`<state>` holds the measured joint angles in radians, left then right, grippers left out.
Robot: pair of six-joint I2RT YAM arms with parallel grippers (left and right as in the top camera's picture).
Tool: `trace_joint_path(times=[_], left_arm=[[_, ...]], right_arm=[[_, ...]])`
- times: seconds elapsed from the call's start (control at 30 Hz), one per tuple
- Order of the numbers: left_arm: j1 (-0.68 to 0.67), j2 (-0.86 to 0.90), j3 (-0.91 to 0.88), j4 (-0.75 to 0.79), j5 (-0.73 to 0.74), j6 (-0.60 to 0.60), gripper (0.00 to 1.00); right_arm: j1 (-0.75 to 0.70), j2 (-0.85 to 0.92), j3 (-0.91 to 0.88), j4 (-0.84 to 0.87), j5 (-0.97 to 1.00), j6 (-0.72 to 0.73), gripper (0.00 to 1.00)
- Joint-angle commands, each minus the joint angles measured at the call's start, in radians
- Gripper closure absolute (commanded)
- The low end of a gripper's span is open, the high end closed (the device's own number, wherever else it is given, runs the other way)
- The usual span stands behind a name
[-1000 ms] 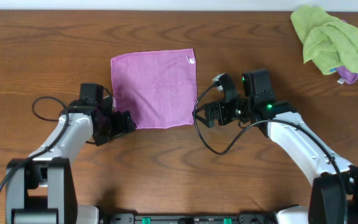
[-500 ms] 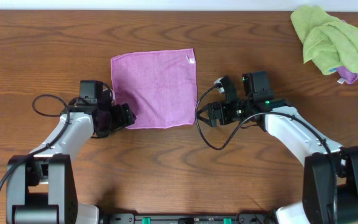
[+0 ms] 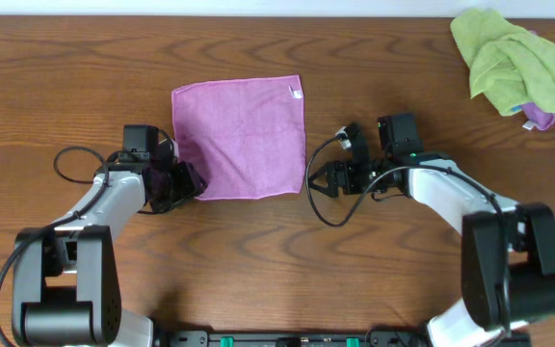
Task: Fold the cloth
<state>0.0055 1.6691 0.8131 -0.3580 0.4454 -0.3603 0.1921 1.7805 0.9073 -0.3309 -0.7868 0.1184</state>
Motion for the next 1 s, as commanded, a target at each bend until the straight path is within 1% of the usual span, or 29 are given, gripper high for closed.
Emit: trace_joint_path(times=[0.0, 0.03, 0.07, 0.13, 0.2, 0.33, 0.4, 0.47, 0.8, 0.9, 0.97], left_arm=[[0.003, 0.019, -0.006, -0.002, 0.004, -0.003, 0.65], [0.003, 0.019, -0.006, 0.000, 0.004, -0.003, 0.73], [0.003, 0.019, -0.006, 0.001, 0.005, -0.004, 0.79], [0.003, 0.019, -0.006, 0.005, 0.005, -0.022, 0.89], [0.003, 0.019, -0.005, 0.011, 0.022, -0.034, 0.91], [0.003, 0.019, 0.002, 0.024, 0.046, -0.045, 0.91], [0.003, 0.019, 0.004, 0.025, 0.047, -0.048, 0.91], [0.003, 0.019, 0.006, 0.024, 0.047, -0.048, 0.94], [0.003, 0.018, 0.023, 0.023, 0.077, -0.048, 0.94], [0.003, 0.018, 0.030, 0.023, 0.080, -0.048, 0.94], [0.003, 0.018, 0.035, 0.019, 0.080, -0.048, 0.94]], right_arm=[[-0.003, 0.056, 0.001, 0.006, -0.092, 0.027, 0.26], [-0.003, 0.070, 0.001, 0.006, -0.105, 0.027, 0.40], [-0.002, 0.079, 0.001, 0.007, -0.111, 0.027, 0.44], [0.000, 0.093, 0.001, 0.007, -0.112, 0.027, 0.41], [0.006, 0.097, 0.001, 0.020, -0.112, 0.027, 0.41], [0.040, 0.100, 0.001, 0.076, -0.110, 0.050, 0.32], [0.060, 0.104, 0.001, 0.105, -0.100, 0.058, 0.31], [0.071, 0.112, 0.001, 0.124, -0.082, 0.061, 0.31], [0.075, 0.186, 0.001, 0.188, -0.074, 0.082, 0.31], [0.076, 0.218, 0.001, 0.216, -0.074, 0.114, 0.32], [0.076, 0.235, 0.001, 0.219, -0.074, 0.114, 0.34]])
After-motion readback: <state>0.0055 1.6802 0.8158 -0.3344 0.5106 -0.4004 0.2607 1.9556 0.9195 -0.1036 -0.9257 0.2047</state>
